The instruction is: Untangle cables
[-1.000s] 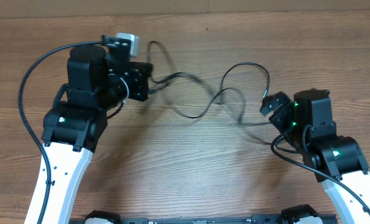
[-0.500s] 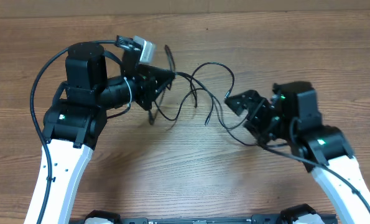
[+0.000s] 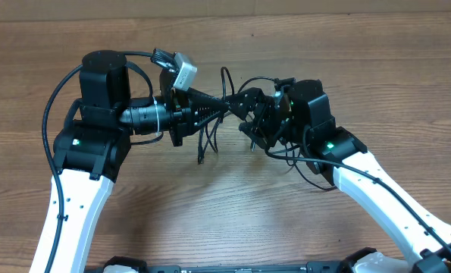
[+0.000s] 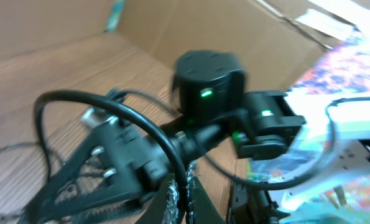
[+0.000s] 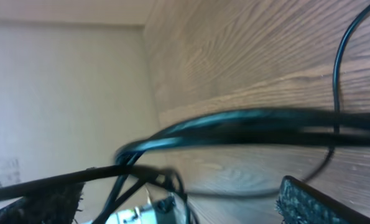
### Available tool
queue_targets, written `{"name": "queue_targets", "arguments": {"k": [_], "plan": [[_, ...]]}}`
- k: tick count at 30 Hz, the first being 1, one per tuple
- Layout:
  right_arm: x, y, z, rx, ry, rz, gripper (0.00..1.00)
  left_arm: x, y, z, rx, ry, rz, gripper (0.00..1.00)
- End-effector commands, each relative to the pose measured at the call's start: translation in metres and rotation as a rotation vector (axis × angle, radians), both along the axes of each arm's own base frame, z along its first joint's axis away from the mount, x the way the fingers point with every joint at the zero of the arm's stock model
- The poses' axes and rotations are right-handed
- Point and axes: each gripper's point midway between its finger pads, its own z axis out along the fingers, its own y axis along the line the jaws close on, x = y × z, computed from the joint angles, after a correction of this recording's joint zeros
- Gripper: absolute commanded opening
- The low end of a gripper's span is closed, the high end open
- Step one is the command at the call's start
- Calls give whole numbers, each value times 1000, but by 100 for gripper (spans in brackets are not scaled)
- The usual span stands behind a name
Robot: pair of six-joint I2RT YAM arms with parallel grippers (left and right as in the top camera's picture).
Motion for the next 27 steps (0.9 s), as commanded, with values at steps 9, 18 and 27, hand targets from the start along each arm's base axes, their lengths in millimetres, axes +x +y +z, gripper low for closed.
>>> {"name": "queue_targets", "arguments": {"k": [9,18,27], "plan": [[22,-69,-127,-413,286,-426,96,-6,-1,87,-218,-151,-98,4],[-8,-189,-162,-794,448,-543,96,47,94,97,-225,-165,226,4],[7,-232,-140,-884,364,-444,98,51,100,91,-232,-108,252,4]]}}
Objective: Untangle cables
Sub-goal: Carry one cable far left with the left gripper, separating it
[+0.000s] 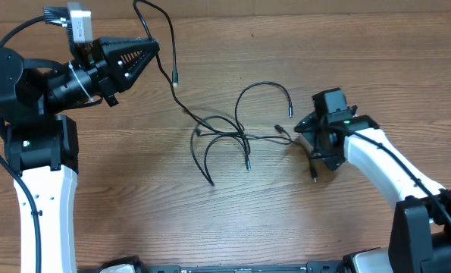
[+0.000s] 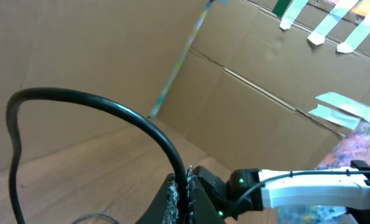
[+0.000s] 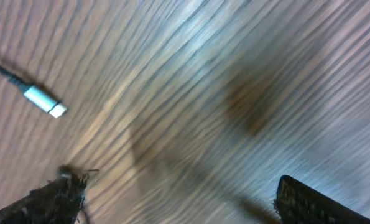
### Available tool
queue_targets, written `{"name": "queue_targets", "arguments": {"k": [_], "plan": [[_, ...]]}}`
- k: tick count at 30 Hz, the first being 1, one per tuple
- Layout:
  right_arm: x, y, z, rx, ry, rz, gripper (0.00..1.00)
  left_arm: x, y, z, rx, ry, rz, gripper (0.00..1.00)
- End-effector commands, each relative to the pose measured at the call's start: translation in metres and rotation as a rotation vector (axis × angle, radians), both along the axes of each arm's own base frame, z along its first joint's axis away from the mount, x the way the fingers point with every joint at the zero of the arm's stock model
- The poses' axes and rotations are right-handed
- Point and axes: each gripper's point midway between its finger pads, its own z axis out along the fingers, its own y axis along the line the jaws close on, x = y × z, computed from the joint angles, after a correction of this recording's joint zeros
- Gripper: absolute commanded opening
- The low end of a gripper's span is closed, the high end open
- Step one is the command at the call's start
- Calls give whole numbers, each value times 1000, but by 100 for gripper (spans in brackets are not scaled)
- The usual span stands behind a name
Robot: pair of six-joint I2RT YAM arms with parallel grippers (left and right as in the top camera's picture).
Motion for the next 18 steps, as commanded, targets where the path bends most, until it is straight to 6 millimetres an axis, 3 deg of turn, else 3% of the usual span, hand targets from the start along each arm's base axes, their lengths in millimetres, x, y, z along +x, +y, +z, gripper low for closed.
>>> {"name": "queue_targets", "arguments": {"k": [1,3,5,10,15,18], "plan": [[16,-16,32,-43,-51,75,98,-5,-4,7,-6,9,-14,4],[19,-11,52,-7,-69,114,99,-3,-4,5,-11,22,-7,4],[26,8,74,70,-125,226,99,1,-4,4,-20,36,12,4],[13,98,121,425,-258,600,100,19,1,7,-101,134,116,4],[-6,159,126,477,-297,801,100,25,4,9,-163,212,155,4],[-12,192,131,412,-391,978,100,27,5,9,-188,245,163,4]]}}
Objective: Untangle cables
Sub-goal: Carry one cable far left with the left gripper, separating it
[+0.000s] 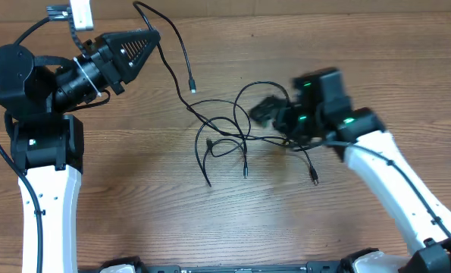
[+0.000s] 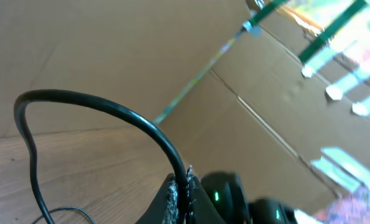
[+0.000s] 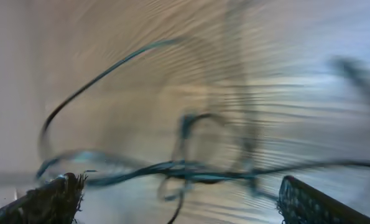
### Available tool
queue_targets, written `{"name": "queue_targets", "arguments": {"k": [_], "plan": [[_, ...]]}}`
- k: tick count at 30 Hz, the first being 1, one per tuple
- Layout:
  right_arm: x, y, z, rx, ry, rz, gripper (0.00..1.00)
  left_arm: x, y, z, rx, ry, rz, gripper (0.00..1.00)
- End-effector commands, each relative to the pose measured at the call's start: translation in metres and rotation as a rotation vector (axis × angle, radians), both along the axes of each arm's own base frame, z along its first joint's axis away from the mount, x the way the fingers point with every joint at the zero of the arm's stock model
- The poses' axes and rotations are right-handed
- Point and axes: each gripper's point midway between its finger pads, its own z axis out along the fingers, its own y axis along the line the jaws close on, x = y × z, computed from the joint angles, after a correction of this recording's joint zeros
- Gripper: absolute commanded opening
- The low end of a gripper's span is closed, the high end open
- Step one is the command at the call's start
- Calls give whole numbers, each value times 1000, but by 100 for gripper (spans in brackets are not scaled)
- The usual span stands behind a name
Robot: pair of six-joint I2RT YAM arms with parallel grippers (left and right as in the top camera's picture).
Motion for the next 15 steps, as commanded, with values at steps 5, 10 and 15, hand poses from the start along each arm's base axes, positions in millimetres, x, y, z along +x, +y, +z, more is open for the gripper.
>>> {"name": "queue_targets", "arguments": {"k": [5,10,15], "plan": [[-13,62,19,20,-172,150,100,8,5,2,-81,115,58,4],[-3,81,20,-38,-278,95,100,15,10,-7,-122,204,109,4],[17,96,9,-196,-457,52,100,18,8,-7,-170,257,128,4]]}}
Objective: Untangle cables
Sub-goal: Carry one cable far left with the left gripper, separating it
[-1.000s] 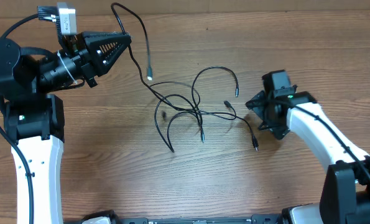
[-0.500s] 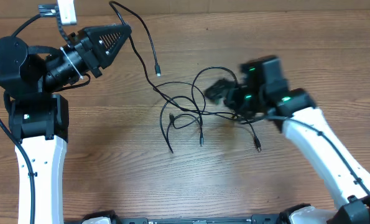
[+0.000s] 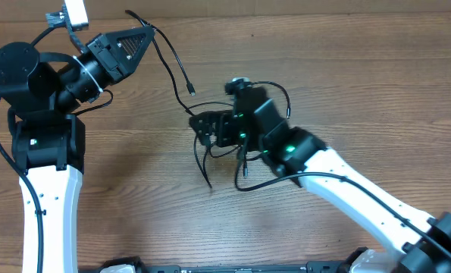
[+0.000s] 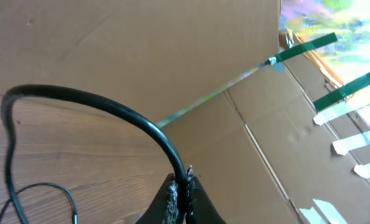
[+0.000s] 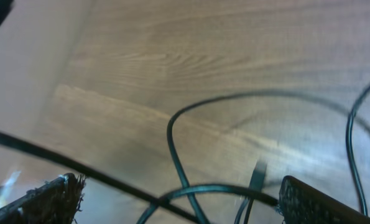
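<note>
Thin black cables lie in a tangle (image 3: 244,148) at the middle of the wooden table (image 3: 377,83). My left gripper (image 3: 150,32) is raised at the far left and is shut on one black cable (image 3: 170,62). That cable loops above the tip and hangs down to a free plug end near the tangle. The left wrist view shows the same cable (image 4: 110,112) pinched in the left gripper (image 4: 183,182). My right gripper (image 3: 203,129) is over the tangle's left side. It (image 5: 181,199) stands open, with several strands (image 5: 175,155) crossing between its fingers.
A cardboard wall (image 4: 141,50) with strips of green tape stands behind the table's far edge. My right arm (image 3: 346,189) reaches diagonally in from the front right, and my left arm (image 3: 47,174) stands along the left side.
My right gripper was at the right side of the tangle and is now over its left side, still open. The left gripper still holds its cable at the far left, barely moved.
At first both grippers were together above the table's middle, the left shut on a cable, the right open. Then the left was at the far left with that cable drawn out, the right low at the right. The right gripper has since come across the tangle.
</note>
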### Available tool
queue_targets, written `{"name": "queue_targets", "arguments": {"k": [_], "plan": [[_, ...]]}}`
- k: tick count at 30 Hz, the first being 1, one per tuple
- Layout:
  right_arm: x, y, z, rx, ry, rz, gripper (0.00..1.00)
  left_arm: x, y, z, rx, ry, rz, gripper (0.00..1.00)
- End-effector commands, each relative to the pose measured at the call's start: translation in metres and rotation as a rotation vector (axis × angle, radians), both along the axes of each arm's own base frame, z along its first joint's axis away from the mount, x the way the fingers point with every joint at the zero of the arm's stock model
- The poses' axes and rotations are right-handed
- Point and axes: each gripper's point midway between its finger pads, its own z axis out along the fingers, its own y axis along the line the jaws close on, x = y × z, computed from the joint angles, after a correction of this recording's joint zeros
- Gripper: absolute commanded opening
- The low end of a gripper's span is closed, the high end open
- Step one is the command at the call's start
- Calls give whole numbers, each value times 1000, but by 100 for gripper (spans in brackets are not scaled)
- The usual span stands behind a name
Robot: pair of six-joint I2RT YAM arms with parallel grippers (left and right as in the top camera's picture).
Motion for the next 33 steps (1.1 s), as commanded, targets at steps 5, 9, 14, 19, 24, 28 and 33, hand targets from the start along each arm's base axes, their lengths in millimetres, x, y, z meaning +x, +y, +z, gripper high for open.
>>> {"name": "queue_targets", "arguments": {"k": [5,9,14,19,24,28,33], "plan": [[45,-3,-39,-313,-280,-58,73,1,-3,12,-97,71,23,4],[67,-54,-71,-483,-231,-285,67,3,11,16,-98,60,59,4],[70,-117,-113,-604,-59,-445,66,9,51,21,-91,36,162,4],[69,-173,-146,-658,106,-547,68,12,111,19,-38,-9,323,4],[77,-214,-149,-651,168,-629,73,15,161,10,73,-52,497,4],[83,-246,-151,-636,206,-699,74,21,207,-16,185,2,691,4],[87,-270,-155,-571,268,-734,74,35,241,-55,315,86,814,4]]}}
